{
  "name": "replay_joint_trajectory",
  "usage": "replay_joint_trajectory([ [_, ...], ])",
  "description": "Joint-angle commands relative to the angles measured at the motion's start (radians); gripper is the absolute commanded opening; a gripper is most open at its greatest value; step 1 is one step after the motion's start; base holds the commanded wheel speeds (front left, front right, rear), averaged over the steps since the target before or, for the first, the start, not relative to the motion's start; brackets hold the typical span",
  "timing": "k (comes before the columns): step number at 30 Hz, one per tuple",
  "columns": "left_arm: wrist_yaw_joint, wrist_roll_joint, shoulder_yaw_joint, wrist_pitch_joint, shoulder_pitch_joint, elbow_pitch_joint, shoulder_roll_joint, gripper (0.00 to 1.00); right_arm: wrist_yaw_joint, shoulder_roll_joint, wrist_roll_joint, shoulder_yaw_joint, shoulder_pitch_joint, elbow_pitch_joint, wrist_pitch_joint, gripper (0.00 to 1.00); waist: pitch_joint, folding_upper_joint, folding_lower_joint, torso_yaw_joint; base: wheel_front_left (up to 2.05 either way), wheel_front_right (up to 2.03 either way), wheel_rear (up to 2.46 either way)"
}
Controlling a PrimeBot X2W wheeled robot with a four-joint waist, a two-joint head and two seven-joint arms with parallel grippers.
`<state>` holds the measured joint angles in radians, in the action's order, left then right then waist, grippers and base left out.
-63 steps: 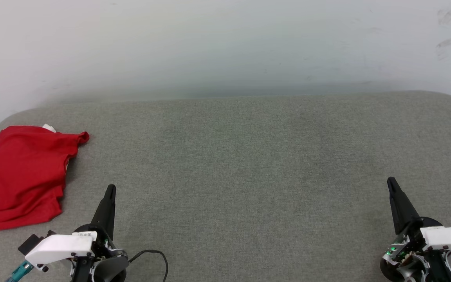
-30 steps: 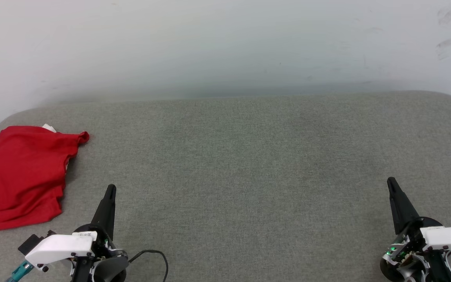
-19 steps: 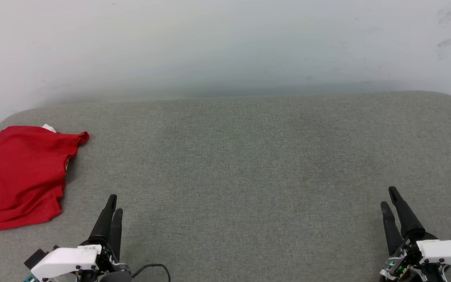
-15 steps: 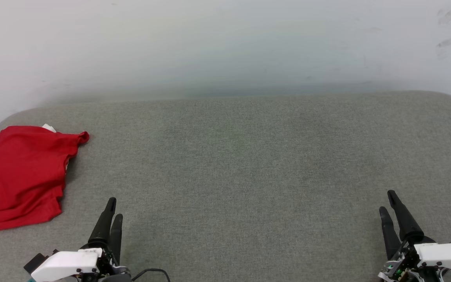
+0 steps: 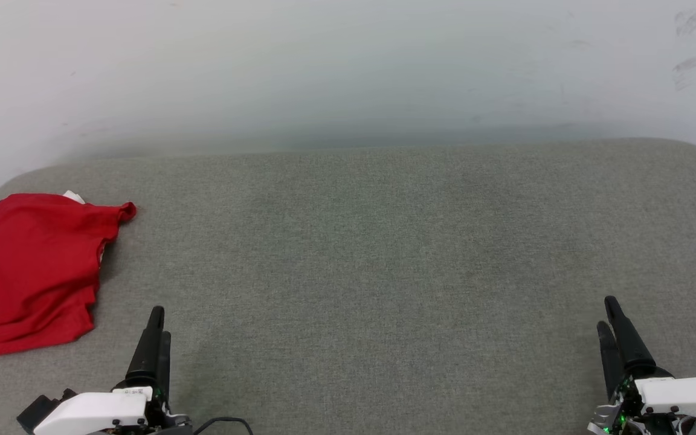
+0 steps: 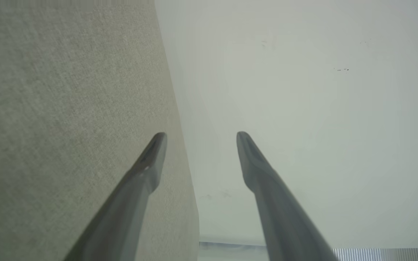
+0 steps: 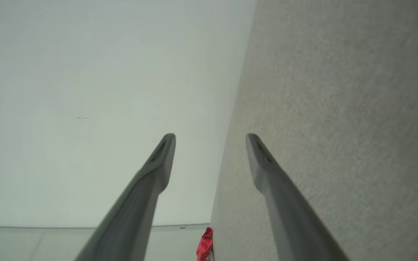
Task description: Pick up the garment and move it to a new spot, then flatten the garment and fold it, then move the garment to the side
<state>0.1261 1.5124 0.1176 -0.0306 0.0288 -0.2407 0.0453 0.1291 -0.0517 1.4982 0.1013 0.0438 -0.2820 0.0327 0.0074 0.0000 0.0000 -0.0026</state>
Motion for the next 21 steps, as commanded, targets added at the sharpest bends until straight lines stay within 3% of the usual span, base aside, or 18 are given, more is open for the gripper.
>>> replay_joint_trajectory([
  [1,0.003,-0.023,0.012,0.010,0.010,0.024,0.003,1.00,0.002,0.000,-0.033,0.007,0.013,0.014,-0.011,1.00,0.000,0.0000,0.0000,0.000,0.00,0.00,0.00],
  [16,-0.004,-0.301,0.114,0.070,0.016,0.110,0.004,1.00,0.002,0.000,-0.428,0.039,0.020,0.118,-0.071,1.00,0.009,0.0000,0.0000,-0.003,0.00,0.00,0.00],
  [21,-0.046,-0.426,0.102,0.088,0.012,0.201,0.004,1.00,0.002,0.001,-0.595,0.030,0.025,0.176,-0.089,1.00,0.013,0.0000,0.0000,-0.005,0.00,0.00,0.00],
])
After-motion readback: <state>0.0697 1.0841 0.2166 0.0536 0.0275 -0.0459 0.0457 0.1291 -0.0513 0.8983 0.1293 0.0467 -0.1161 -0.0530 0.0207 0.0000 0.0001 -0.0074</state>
